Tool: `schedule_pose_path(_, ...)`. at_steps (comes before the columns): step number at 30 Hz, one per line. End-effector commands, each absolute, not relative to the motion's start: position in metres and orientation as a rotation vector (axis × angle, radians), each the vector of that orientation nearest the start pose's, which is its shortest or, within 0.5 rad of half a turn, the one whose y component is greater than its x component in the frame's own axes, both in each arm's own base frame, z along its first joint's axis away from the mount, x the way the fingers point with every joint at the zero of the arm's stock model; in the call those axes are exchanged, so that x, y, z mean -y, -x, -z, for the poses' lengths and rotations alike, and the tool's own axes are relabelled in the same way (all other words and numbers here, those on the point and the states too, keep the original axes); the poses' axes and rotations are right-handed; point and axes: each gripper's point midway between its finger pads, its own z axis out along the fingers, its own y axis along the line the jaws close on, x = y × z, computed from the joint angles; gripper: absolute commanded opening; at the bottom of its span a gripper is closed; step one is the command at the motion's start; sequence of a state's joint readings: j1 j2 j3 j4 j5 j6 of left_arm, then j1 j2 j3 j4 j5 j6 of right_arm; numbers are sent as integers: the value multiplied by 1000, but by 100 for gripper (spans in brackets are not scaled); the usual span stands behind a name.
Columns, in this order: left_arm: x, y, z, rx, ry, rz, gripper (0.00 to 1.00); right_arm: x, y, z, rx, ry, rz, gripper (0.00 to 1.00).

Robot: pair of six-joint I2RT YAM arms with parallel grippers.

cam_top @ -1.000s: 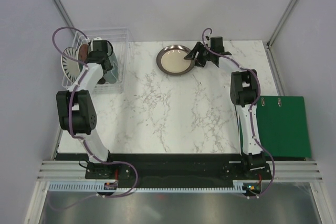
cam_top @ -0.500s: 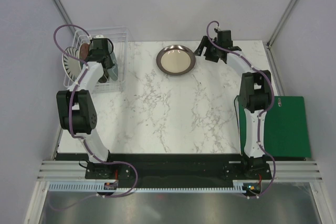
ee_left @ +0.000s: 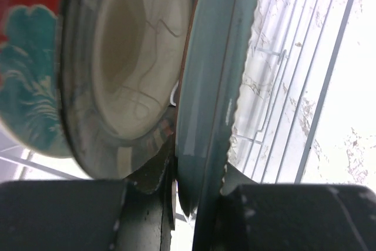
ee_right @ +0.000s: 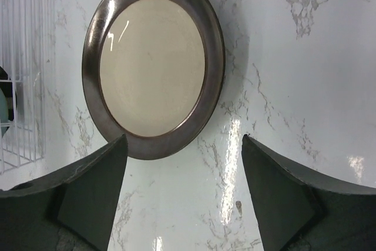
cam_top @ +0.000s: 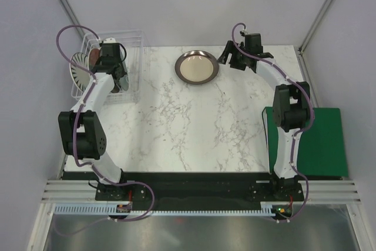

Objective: Unload the plates from the dish rack

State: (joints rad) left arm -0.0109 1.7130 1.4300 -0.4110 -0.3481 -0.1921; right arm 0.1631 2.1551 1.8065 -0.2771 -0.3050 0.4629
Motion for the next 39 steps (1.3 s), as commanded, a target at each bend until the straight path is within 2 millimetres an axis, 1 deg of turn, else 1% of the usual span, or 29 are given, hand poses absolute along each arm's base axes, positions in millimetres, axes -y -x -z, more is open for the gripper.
schedule_pose_path(1, -62, -480, -278, -1880, 391, -335, 2, -178, -551, -163, -2210, -80, -727, 85)
schedule_pose_path(4, -56, -475, -302, -1839, 376, -289, 2, -189, -539, -171, -2204, -40, -764, 85)
schedule_pose_path(5, -52, -474, -310, -1832, 365, -260, 2, -197, -534, -176, -2196, -15, -807, 85)
schedule_pose_path(6, -49, -471, -311, -1845, 361, -241, 2, -201, -530, -179, -2192, -18, -842, 86)
schedule_pose_path(7, -46, -465, -321, -1836, 364, -217, 2, -207, -526, -187, -2167, 1, -877, 86)
schedule_pose_path(8, -42, -462, -325, -1830, 362, -185, 2, -213, -523, -192, -2155, 12, -912, 86)
schedule_pose_path(10, -28, -453, -338, -1807, 358, -83, 2, -222, -515, -203, -2122, 32, -997, 86)
schedule_pose_path(11, -23, -445, -348, -1788, 357, -36, 2, -227, -512, -208, -2109, 45, -1025, 86)
schedule_pose_path(12, -16, -441, -350, -1788, 370, 16, 2, -235, -508, -215, -2081, 82, -1085, 87)
schedule_pose_path(13, -5, -437, -350, -1809, 345, 77, 2, -243, -502, -217, -2079, 89, -1131, 86)
schedule_pose_path(14, 0, -429, -356, -1800, 339, 101, 2, -247, -500, -219, -2075, 97, -1153, 86)
schedule_pose_path(17, 15, -416, -354, -1811, 327, 195, 2, -266, -487, -228, -2053, 136, -1258, 85)
schedule_pose_path(18, 21, -410, -359, -1798, 327, 239, 2, -273, -489, -238, -1993, 166, -1290, 86)
schedule_pose_path(19, 33, -406, -354, -1819, 292, 306, 2, -279, -482, -239, -1984, 185, -1335, 85)
schedule_pose_path(20, 41, -404, -353, -1823, 303, 365, 2, -284, -479, -243, -1978, 161, -1382, 86)
schedule_pose_path(21, 48, -400, -355, -1819, 293, 412, 2, -288, -481, -251, -1928, 173, -1405, 86)
schedule_pose_path(22, 63, -396, -349, -1840, 256, 491, 2, -293, -477, -246, -1931, 173, -1447, 86)
schedule_pose_path(23, 71, -396, -352, -1821, 251, 540, 2, -296, -476, -246, -1928, 154, -1481, 86)
schedule_pose_path(24, 77, -394, -351, -1820, 241, 571, 2, -299, -477, -249, -1905, 166, -1501, 86)
schedule_pose_path(25, 90, -392, -345, -1839, 212, 631, 2, -304, -476, -243, -1911, 166, -1517, 86)
schedule_pose_path(26, 98, -392, -347, -1827, 202, 677, 2, -307, -473, -243, -1909, 179, -1539, 86)
schedule_pose_path(27, 104, -392, -344, -1834, 192, 707, 2, -310, -473, -245, -1892, 180, -1556, 86)
schedule_pose_path(28, 118, -390, -336, -1856, 163, 763, 2, -313, -472, -243, -1892, 180, -1566, 86)
schedule_pose_path(30, 132, -390, -338, -1834, 140, 834, 2, -317, -472, -238, -1896, 175, -1586, 86)
schedule_pose_path(31, 146, -387, -329, -1852, 118, 875, 2, -319, -470, -235, -1902, 178, -1591, 86)
schedule_pose_path(33, 158, -387, -331, -1832, 107, 917, 2, -321, -470, -226, -1920, 168, -1588, 86)
schedule_pose_path(35, 172, -386, -325, -1847, 89, 955, 2, -322, -469, -215, -1949, 161, -1576, 86)
schedule_pose_path(37, 185, -384, -328, -1833, 57, 1008, 2, -323, -466, -206, -1964, 160, -1589, 86)
schedule_pose_path(39, 191, -385, -326, -1835, 57, 1035, 2, -324, -463, -199, -1968, 161, -1606, 85)
